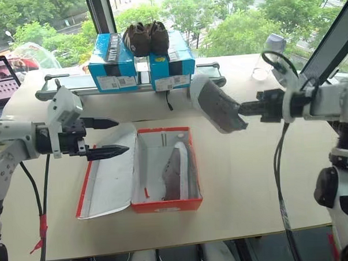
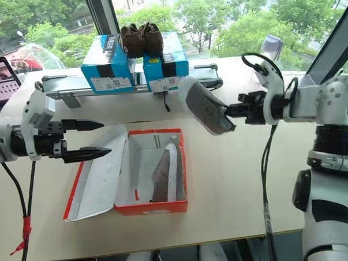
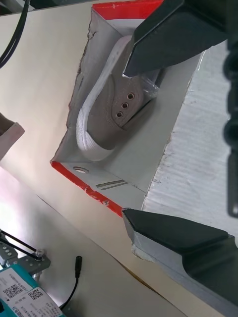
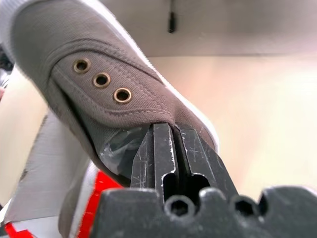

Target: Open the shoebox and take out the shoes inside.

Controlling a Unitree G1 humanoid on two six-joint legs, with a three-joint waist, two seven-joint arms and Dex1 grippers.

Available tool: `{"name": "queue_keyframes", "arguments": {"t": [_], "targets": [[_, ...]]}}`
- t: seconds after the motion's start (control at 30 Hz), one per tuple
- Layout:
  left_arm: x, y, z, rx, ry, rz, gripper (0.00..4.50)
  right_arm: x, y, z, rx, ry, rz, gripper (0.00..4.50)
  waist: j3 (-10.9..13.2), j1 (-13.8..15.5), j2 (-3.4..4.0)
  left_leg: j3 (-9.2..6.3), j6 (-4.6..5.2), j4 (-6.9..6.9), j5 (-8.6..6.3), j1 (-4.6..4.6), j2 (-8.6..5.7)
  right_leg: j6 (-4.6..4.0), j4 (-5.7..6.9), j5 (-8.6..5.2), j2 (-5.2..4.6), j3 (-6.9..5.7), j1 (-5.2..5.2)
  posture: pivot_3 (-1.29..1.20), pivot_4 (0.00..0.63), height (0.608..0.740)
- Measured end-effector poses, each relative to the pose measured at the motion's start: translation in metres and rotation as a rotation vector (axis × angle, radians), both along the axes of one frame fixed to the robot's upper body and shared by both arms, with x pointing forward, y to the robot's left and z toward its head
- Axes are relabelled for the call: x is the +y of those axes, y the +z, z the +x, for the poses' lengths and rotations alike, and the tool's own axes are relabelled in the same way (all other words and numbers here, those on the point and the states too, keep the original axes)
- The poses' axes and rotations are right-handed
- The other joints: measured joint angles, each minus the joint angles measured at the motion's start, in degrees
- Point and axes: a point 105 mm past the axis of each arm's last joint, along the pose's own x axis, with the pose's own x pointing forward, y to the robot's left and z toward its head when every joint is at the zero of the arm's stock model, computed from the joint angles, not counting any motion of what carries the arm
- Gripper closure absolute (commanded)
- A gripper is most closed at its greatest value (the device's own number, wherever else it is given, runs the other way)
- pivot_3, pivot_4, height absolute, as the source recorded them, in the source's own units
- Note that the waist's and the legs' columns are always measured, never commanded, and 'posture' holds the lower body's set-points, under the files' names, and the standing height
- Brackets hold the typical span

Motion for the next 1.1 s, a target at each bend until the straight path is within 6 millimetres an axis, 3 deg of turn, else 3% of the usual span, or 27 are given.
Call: {"name": "queue_keyframes", "arguments": {"t": [0.13, 0.4, 0.77, 0.9, 1.1], "targets": [[-0.002, -0.004, 0.001, 0.008, -0.003, -0.010, 0.00, -0.009, -0.021, -0.008, 0.098, -0.024, -0.043, 4.47, 0.0, -0.1, 0.00, 0.02, 0.01, 0.00, 0.00, 0.00, 0.02, 0.08, -0.02, -0.05, 0.03, 0.02, 0.00, 0.00, 0.150, 0.740], [-0.003, -0.007, 0.001, 0.013, -0.003, -0.008, 0.00, -0.004, -0.042, -0.019, 0.195, -0.002, -0.086, 4.47, 0.0, -0.3, 0.00, 0.03, 0.01, 0.01, 0.00, -0.01, 0.02, 0.26, -0.05, -0.14, 0.03, 0.04, 0.01, 0.00, 0.150, 0.740], [-0.003, -0.008, 0.001, 0.009, 0.006, 0.003, 0.00, 0.001, -0.058, -0.028, 0.224, 0.042, -0.154, 4.47, 0.0, 0.1, 0.00, 0.03, 0.01, 0.02, 0.00, -0.03, 0.02, 0.38, -0.09, -0.20, 0.03, 0.03, 0.02, 0.00, 0.150, 0.740], [-0.002, -0.008, 0.002, 0.005, 0.014, 0.007, 0.00, -0.006, -0.077, -0.032, 0.265, 0.028, -0.209, 3.32, 0.0, 0.1, 0.00, 0.03, 0.01, 0.04, 0.00, -0.04, 0.02, 0.39, -0.09, -0.20, 0.03, 0.04, 0.02, 0.00, 0.150, 0.740], [-0.003, -0.005, 0.002, -0.007, 0.009, 0.010, 0.00, -0.014, -0.073, -0.034, 0.245, 0.034, -0.252, 1.29, 0.0, 0.1, 0.01, 0.03, 0.01, 0.03, 0.00, -0.04, 0.02, 0.40, -0.09, -0.20, 0.03, 0.04, 0.01, 0.00, 0.150, 0.740]]}}
